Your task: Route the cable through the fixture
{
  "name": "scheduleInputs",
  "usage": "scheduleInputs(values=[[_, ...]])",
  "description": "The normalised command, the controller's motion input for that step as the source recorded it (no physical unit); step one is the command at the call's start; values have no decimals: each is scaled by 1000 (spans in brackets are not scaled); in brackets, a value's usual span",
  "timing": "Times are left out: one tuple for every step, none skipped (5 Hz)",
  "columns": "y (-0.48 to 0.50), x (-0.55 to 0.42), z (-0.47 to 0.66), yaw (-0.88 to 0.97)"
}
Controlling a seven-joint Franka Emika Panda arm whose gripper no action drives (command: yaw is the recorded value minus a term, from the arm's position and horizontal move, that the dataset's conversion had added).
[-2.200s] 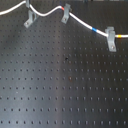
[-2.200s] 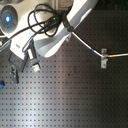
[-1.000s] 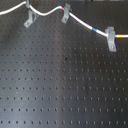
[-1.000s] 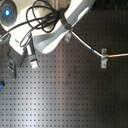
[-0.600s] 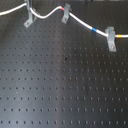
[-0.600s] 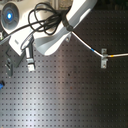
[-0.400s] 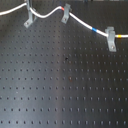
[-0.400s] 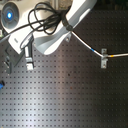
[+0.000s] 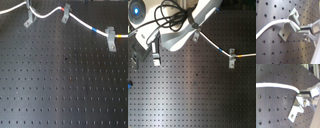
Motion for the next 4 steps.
scheduleInputs(values=[[-9, -108, 281, 29], [39, -168, 388, -186], [-145, -168, 366, -371], [-32, -25, 1, -123]])
